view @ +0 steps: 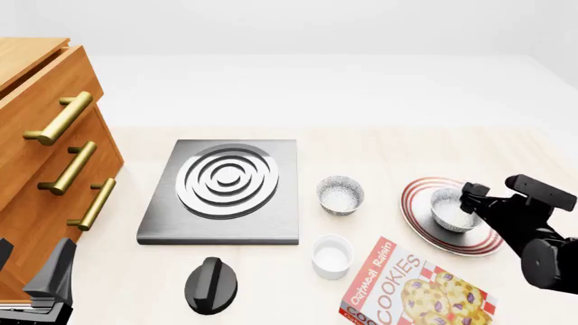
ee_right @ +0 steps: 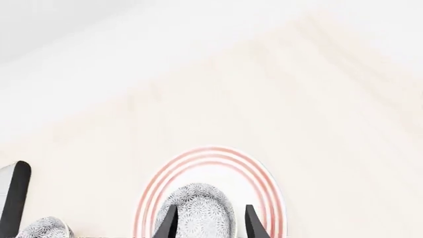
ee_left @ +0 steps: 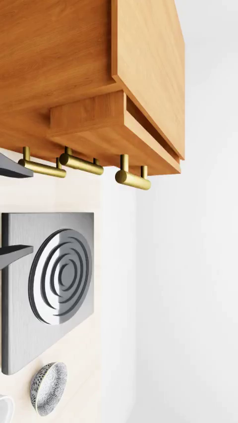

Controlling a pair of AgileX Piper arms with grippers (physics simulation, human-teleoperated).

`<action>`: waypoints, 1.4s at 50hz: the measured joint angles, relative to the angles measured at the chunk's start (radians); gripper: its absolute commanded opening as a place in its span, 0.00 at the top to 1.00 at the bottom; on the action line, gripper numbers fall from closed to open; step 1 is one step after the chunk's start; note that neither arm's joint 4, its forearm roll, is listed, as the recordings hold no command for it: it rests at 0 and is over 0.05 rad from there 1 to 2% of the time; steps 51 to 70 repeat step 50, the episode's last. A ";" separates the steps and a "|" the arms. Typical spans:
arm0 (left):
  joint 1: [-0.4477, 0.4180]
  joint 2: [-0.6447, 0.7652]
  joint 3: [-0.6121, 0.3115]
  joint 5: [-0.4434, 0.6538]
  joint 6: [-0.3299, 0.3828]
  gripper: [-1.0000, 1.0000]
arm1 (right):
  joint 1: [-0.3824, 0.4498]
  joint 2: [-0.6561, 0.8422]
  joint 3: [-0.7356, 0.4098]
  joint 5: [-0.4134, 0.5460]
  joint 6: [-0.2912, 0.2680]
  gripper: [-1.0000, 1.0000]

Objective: Pick the akita bowl next to the plate and place it on the plate.

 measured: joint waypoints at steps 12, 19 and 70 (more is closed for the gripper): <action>0.000 0.000 0.000 0.000 0.000 0.00 | 0.025 -0.164 0.026 0.086 0.039 0.00; 0.000 0.000 0.000 0.000 0.000 0.00 | 0.036 -0.285 0.048 0.133 0.041 0.00; 0.000 0.000 0.000 0.000 0.000 0.00 | 0.066 -0.895 0.142 0.409 0.045 0.00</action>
